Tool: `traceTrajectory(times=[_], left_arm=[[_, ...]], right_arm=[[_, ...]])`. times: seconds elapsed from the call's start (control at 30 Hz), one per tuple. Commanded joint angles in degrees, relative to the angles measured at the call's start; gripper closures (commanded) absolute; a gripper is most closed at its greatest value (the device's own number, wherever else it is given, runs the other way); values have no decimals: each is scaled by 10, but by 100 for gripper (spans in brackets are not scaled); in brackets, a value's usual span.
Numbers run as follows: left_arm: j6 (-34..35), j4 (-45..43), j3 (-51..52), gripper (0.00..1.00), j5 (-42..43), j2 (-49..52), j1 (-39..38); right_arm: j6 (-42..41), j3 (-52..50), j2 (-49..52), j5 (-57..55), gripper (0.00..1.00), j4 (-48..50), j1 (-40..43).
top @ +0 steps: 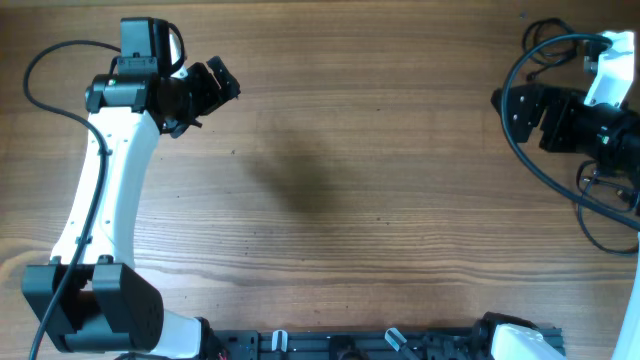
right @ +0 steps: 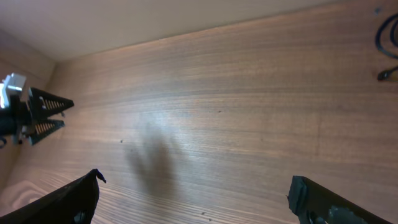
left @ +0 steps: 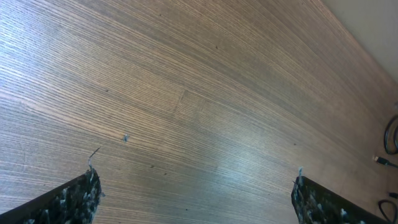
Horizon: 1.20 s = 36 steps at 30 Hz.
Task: Untangle cables
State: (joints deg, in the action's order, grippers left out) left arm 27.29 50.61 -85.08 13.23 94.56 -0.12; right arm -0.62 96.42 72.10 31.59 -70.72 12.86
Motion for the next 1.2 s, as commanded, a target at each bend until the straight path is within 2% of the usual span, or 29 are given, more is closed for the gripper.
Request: traceTrajectory(times=[0.0, 0.2, 0.47, 0.93, 1.17], left_arm=[[1, 0, -4, 0, 4, 0, -2], [1, 0, -4, 0, 4, 0, -2], [1, 0, -4, 0, 4, 0, -2], [1, 0, -4, 0, 4, 0, -2], [1, 0, -4, 0, 4, 0, -2]], right_arm=[[53, -19, -13, 13, 0, 11, -3], [56, -97, -73, -21, 0, 108, -32], [56, -277, -211, -98, 0, 283, -100], [64, -624, -449, -97, 1, 575, -101], [61, -747, -549, -98, 0, 680, -101]])
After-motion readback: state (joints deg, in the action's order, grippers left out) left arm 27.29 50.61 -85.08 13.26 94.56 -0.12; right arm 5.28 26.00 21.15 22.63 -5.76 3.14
